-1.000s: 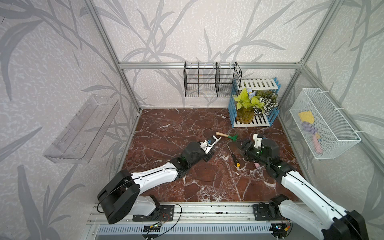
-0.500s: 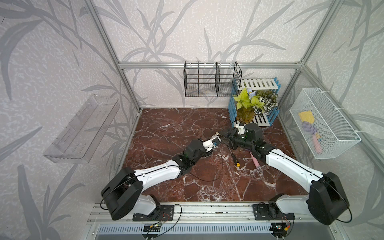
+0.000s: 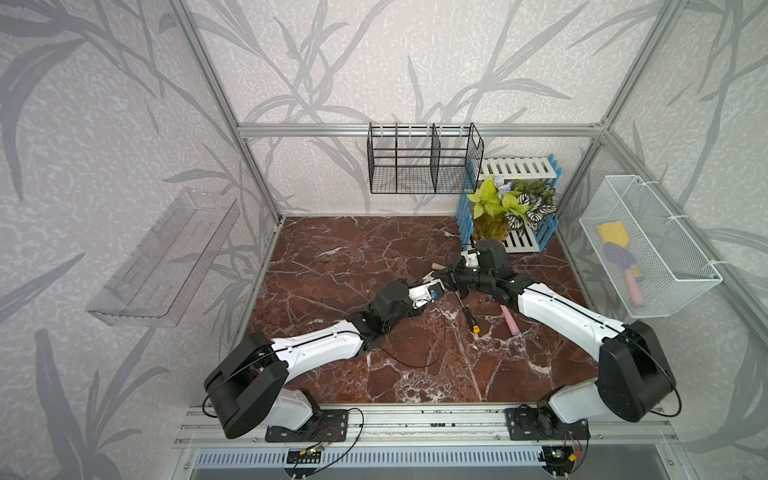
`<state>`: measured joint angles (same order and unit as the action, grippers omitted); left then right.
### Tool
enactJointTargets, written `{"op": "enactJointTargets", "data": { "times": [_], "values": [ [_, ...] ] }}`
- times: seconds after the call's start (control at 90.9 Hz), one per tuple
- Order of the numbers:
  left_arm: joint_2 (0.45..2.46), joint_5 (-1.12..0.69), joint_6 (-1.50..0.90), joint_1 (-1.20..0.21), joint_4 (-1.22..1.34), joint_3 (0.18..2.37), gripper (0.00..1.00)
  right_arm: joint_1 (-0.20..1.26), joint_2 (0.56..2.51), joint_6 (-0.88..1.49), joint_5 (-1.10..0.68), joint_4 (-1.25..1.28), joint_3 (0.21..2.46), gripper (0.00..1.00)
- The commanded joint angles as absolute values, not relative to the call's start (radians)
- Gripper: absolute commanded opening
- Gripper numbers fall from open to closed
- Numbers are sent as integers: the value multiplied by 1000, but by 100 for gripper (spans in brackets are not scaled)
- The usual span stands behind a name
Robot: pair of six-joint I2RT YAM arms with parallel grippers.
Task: Remove the battery from the alarm
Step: Pick up the cover from the center of the board.
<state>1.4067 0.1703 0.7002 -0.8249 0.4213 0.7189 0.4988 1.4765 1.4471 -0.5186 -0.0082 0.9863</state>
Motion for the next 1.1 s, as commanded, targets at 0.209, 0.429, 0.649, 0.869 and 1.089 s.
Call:
{"op": "enactJointTargets", "data": {
  "times": [0.209, 0.429, 0.649, 0.869, 1.089],
  "values": [
    [1154, -112, 419, -803, 241, 664, 91, 415, 1411, 1229, -599, -66, 943, 0],
    [1092, -672, -427, -531, 514, 525, 100, 286, 1396, 565, -937, -224, 924, 0],
    [1325, -1053, -548, -455, 523, 622, 95, 293, 1374, 209, -1166, -320, 973, 0],
    [1352, -1070, -515, -477, 576, 624, 94, 330, 1375, 198, -1275, -294, 997, 0],
    [1437, -1128, -562, -517, 634, 690, 76, 361, 1381, 205, -1278, -293, 1016, 0]
  ]
}}
